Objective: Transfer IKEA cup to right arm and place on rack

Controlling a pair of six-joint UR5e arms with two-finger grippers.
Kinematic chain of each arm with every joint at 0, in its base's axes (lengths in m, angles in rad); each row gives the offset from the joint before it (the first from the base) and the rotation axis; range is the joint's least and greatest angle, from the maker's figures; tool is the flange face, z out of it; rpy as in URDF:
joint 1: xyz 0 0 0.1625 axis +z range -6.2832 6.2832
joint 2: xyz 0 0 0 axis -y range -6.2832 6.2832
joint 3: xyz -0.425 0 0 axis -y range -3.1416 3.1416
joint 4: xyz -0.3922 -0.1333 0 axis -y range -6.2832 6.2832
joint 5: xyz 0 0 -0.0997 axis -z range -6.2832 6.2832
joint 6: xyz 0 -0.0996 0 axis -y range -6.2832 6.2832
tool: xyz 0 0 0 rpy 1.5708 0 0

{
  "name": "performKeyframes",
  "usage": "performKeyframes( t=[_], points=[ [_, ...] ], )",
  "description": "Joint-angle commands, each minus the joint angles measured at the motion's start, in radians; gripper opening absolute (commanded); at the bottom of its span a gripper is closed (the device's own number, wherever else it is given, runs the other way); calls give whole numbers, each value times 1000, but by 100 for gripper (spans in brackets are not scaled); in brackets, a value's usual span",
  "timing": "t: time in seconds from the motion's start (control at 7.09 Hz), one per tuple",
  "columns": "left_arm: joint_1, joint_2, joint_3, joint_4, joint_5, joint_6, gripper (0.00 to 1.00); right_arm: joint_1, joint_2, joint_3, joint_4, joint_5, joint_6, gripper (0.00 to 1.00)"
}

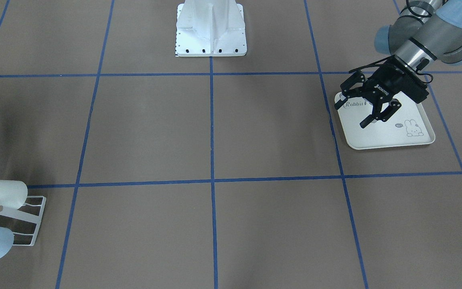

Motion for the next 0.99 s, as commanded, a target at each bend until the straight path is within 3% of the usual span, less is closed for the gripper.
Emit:
performKeyframes(
  t=[0.0, 0.14, 0.28, 0.71, 0.85],
  points=[
    [0, 1, 0, -1, 0, 2, 100, 137, -145, 81, 18, 275, 258, 99],
    [0, 1, 0, -1, 0, 2, 100, 174, -164, 82, 18, 393, 408, 99],
    [0, 3, 0, -1, 0, 2, 100, 179, -189, 83, 18, 438, 578, 99],
    [-3, 4, -2, -3, 2, 2, 100, 179, -358, 125, 79, 473, 1241, 99],
    [-5, 7, -2, 3, 2, 11, 100, 180, -406, 128, 116, 513, 1349, 99]
  ],
)
